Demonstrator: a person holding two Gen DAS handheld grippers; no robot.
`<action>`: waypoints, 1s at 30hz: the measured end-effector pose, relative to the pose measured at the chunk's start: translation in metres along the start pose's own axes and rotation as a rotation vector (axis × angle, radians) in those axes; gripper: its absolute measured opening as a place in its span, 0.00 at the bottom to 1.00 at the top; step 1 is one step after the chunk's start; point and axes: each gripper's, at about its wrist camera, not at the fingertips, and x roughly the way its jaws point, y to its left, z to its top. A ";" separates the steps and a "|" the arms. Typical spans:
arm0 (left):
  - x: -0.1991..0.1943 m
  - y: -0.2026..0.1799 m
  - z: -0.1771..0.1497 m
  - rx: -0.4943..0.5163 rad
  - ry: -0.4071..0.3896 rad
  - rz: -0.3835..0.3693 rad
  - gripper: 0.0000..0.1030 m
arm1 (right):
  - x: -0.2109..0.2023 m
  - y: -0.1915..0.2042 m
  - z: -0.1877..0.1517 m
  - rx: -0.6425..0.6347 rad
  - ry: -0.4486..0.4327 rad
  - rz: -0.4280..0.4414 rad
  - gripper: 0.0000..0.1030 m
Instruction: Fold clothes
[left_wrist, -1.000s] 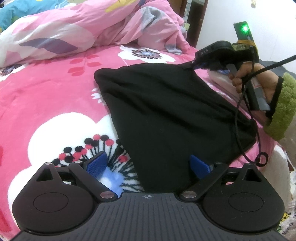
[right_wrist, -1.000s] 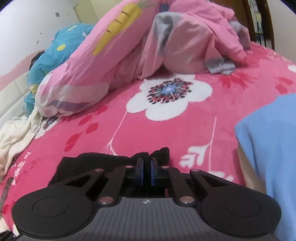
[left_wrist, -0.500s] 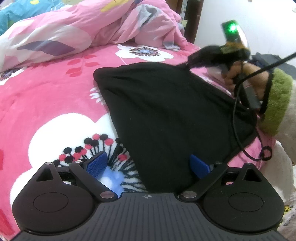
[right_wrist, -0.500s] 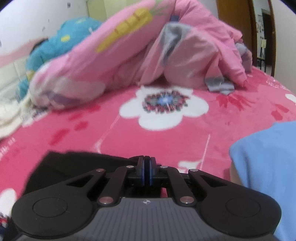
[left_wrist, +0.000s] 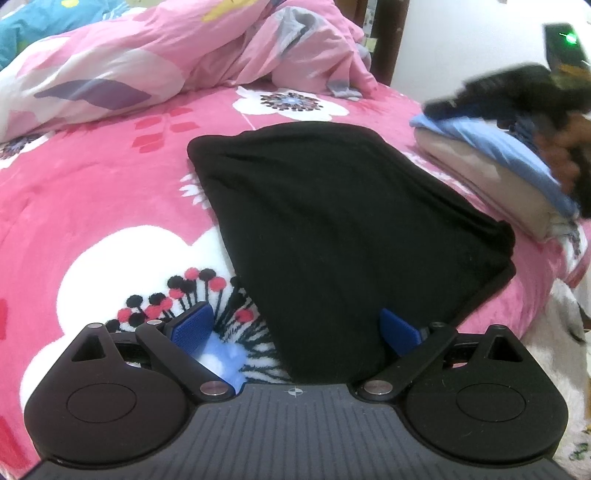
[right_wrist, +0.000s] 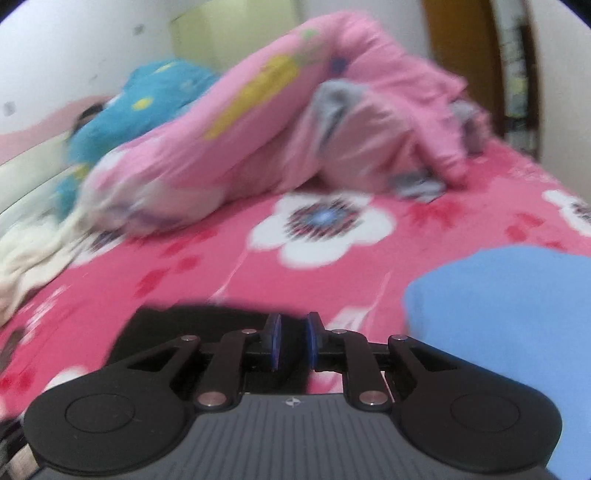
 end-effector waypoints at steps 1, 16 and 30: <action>0.000 0.000 0.000 0.000 -0.001 0.003 0.95 | -0.002 0.004 -0.005 -0.005 0.029 0.015 0.17; -0.004 0.001 -0.003 0.007 -0.003 0.023 0.95 | -0.005 0.002 -0.069 0.047 0.055 -0.097 0.00; -0.005 -0.002 -0.005 0.011 -0.001 0.035 0.95 | 0.006 0.006 -0.067 0.107 0.021 -0.001 0.01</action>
